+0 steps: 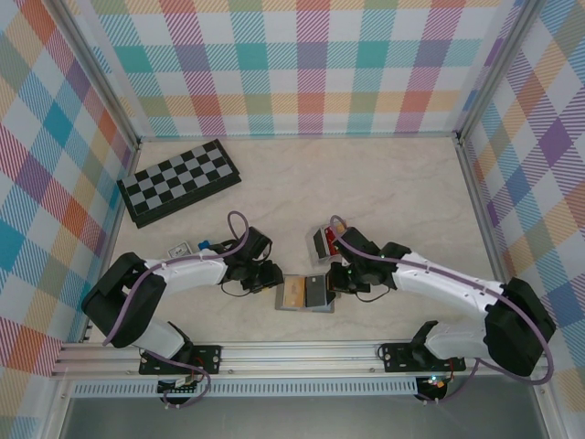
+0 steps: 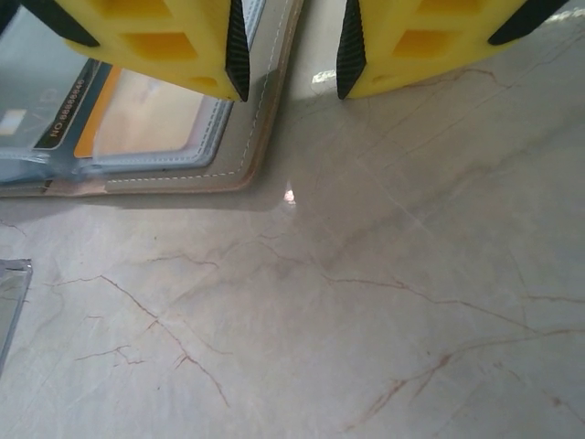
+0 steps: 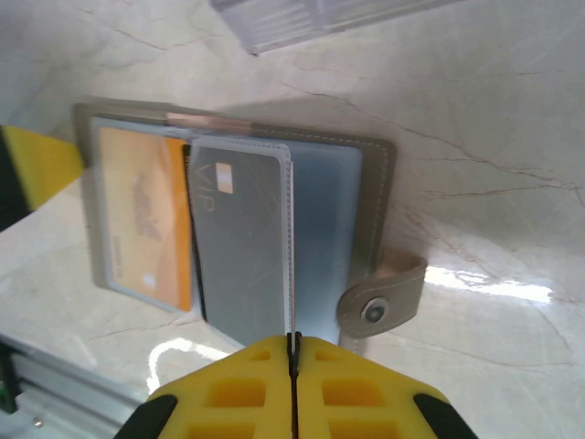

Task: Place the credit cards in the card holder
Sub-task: Flip over the card slot in the card holder.

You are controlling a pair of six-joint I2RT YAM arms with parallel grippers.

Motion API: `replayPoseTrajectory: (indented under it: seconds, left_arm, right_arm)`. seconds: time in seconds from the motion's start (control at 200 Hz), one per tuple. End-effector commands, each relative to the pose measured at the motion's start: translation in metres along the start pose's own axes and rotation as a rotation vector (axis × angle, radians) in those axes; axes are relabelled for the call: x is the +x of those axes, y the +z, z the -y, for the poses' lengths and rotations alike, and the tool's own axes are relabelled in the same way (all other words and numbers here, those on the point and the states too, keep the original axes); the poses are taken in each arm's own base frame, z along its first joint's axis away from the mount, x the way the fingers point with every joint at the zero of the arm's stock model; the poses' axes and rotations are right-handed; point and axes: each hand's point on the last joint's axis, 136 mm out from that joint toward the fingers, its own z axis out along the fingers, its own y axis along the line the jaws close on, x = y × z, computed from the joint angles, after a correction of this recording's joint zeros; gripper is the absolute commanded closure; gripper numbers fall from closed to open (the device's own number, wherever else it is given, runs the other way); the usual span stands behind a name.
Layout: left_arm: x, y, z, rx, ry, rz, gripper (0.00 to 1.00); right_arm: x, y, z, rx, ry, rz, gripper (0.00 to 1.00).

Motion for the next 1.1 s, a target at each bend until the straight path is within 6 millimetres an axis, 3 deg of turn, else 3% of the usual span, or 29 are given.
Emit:
replayPoseTrajectory:
  seconds: [0.0, 0.19, 0.315, 0.43, 0.64, 0.88, 1.095]
  left_arm:
    - [0.010, 0.012, 0.006, 0.012, 0.027, -0.039, 0.68]
    - [0.004, 0.002, 0.011, 0.020, 0.021, 0.013, 0.68]
    - [-0.003, -0.012, 0.004, -0.010, -0.004, 0.087, 0.68]
    - [-0.009, -0.028, -0.005, -0.029, -0.029, 0.172, 0.64]
    - [-0.002, -0.035, -0.002, 0.038, -0.017, 0.180, 0.54]
    - [0.006, -0.021, 0.015, 0.110, 0.016, 0.093, 0.51]
    - [0.010, -0.012, 0.012, 0.094, 0.015, 0.055, 0.50]
  right_arm:
    - [-0.007, -0.015, -0.035, -0.134, -0.027, 0.011, 0.92]
    - [-0.015, -0.011, -0.066, -0.215, -0.048, 0.011, 0.92]
    - [-0.018, 0.003, -0.082, -0.233, -0.059, -0.010, 0.92]
    - [-0.021, 0.012, -0.074, -0.160, -0.043, 0.020, 0.92]
    - [-0.023, 0.011, -0.033, -0.185, 0.045, 0.219, 0.90]
    - [-0.017, 0.013, -0.035, -0.297, 0.036, 0.286, 0.90]
    - [-0.008, 0.028, -0.036, -0.296, 0.061, 0.312, 0.91]
